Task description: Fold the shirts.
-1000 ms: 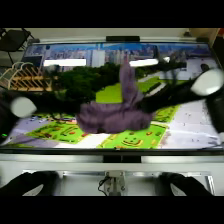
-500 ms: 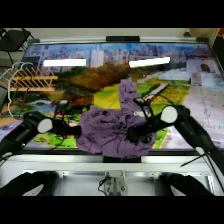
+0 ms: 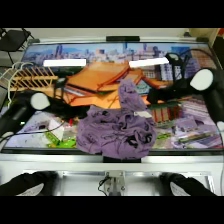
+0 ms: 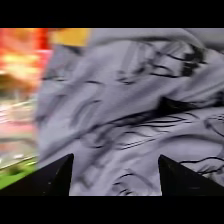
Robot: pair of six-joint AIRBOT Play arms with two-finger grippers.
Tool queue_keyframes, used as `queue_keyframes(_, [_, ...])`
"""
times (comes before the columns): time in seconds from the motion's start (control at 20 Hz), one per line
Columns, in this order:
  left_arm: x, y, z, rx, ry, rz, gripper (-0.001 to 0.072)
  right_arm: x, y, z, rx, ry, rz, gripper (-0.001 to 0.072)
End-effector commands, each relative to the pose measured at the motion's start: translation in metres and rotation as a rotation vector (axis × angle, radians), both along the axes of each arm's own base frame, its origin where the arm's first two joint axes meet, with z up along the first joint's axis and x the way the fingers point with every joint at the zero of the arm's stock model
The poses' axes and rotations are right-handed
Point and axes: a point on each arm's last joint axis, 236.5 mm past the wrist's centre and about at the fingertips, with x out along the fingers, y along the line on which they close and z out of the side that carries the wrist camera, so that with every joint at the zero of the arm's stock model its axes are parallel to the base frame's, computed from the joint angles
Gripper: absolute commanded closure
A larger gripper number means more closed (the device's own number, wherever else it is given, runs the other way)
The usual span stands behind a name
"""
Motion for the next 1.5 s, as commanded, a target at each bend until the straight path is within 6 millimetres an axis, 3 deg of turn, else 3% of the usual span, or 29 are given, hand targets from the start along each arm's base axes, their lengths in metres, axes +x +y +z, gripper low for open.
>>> queue_keyframes(0.0, [-0.01, -0.086, -0.038, -0.143, 0.087, -0.057, 0.0098, -0.002, -0.018, -0.065, -0.063, 0.231, 0.025, 0.0129])
queue_keyframes(0.15, [-0.009, -0.146, -0.058, -0.29, 0.128, -0.022, 0.0099, -0.019, -0.006, -0.099, -0.058, 0.38, 0.101, 0.0129])
queue_keyframes(0.3, [-0.008, -0.189, -0.057, -0.385, 0.14, -0.063, 0.0101, -0.022, -0.004, -0.104, -0.055, 0.405, 0.117, 0.0129])
queue_keyframes(0.5, [-0.001, -0.215, -0.067, -0.387, 0.144, -0.092, 0.0101, -0.023, 0.005, -0.108, -0.04, 0.396, 0.132, 0.013])
queue_keyframes(0.65, [0.005, -0.214, -0.085, -0.367, 0.164, -0.078, 0.0118, -0.04, 0.01, -0.128, -0.034, 0.444, 0.151, 0.013])
queue_keyframes(0.7, [0.006, -0.21, -0.092, -0.357, 0.178, -0.073, 0.0193, -0.044, 0.012, -0.134, -0.034, 0.451, 0.154, 0.013])
queue_keyframes(0.75, [0.007, -0.205, -0.095, -0.346, 0.186, -0.079, 0.0392, -0.045, 0.012, -0.14, -0.034, 0.45, 0.147, 0.0129])
queue_keyframes(0.85, [0.008, -0.195, -0.097, -0.335, 0.202, -0.103, 0.0568, -0.045, 0.012, -0.151, -0.029, 0.438, 0.128, 0.013])
queue_keyframes(0.9, [0.006, -0.19, -0.096, -0.33, 0.209, -0.124, 0.0638, -0.046, 0.014, -0.156, -0.018, 0.442, 0.12, 0.013])
queue_keyframes(1.0, [0.005, -0.182, -0.092, -0.326, 0.213, -0.164, 0.0639, -0.052, 0.031, -0.163, 0.054, 0.483, 0.114, 0.013])
queue_keyframes(1.05, [0.006, -0.18, -0.087, -0.328, 0.198, -0.188, 0.0639, -0.055, 0.042, -0.164, 0.096, 0.498, 0.127, 0.0169])
queue_keyframes(1.15, [0.011, -0.177, -0.073, -0.342, 0.161, -0.203, 0.064, -0.057, 0.06, -0.164, 0.138, 0.499, 0.155, 0.0578])
queue_keyframes(1.2, [0.015, -0.175, -0.062, -0.353, 0.138, -0.202, 0.0639, -0.057, 0.064, -0.161, 0.135, 0.492, 0.168, 0.0645])
queue_keyframes(1.3, [0.026, -0.168, -0.03, -0.38, 0.055, -0.224, 0.064, -0.051, 0.064, -0.14, 0.121, 0.444, 0.213, 0.0646])
queue_keyframes(1.35, [0.034, -0.164, -0.006, -0.399, -0.004, -0.245, 0.064, -0.038, 0.06, -0.119, 0.101, 0.376, 0.227, 0.0646])
queue_keyframes(1.45, [0.054, -0.153, 0.059, -0.447, -0.147, -0.273, 0.064, 0.002, 0.05, -0.054, 0.045, 0.137, 0.243, 0.0646])
